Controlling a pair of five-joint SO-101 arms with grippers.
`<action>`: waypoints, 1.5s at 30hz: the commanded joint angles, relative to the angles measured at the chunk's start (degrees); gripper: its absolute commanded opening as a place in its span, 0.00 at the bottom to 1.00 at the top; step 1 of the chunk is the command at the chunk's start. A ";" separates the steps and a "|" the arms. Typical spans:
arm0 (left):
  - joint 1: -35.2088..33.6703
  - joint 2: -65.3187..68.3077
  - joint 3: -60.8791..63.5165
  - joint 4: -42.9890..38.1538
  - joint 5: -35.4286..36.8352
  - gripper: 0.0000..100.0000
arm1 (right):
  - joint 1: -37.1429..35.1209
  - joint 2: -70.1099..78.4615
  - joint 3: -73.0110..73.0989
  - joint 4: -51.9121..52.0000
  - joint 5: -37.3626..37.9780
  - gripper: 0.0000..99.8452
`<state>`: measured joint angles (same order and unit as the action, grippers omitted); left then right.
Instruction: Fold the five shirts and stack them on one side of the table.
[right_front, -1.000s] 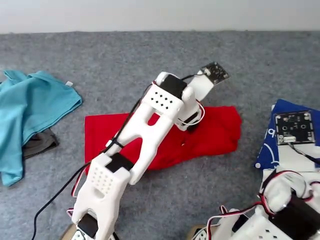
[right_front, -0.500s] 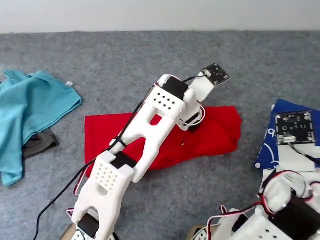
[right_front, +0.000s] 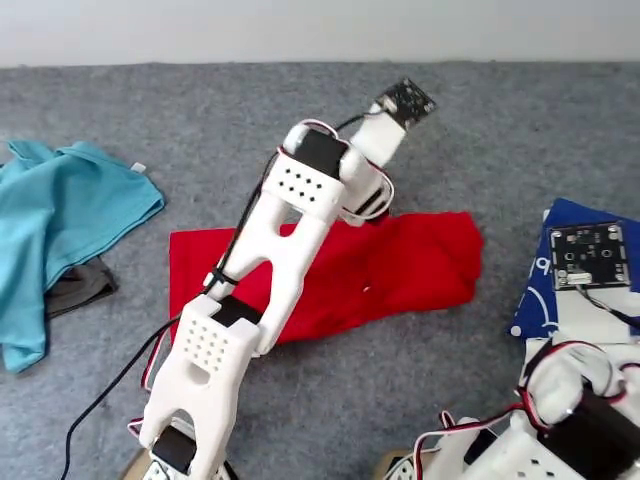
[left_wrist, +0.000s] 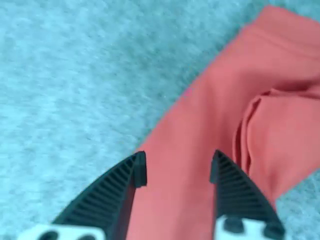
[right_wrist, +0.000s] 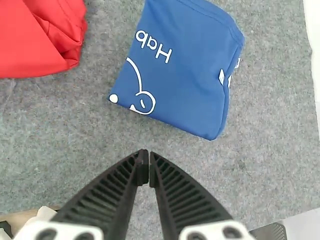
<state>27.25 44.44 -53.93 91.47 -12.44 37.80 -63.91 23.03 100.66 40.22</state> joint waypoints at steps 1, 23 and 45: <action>2.29 1.05 0.92 -0.44 -0.26 0.21 | 0.66 -0.48 -0.09 2.24 -0.09 0.01; 11.52 2.02 -2.15 7.65 -2.02 0.16 | 0.66 -0.48 -0.09 2.24 -0.09 0.01; -0.88 6.15 -2.42 5.10 -2.20 0.16 | 0.66 -0.31 -0.09 2.24 -0.09 0.01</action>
<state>26.90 57.19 -54.55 95.78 -14.55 37.80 -63.91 23.03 100.66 40.22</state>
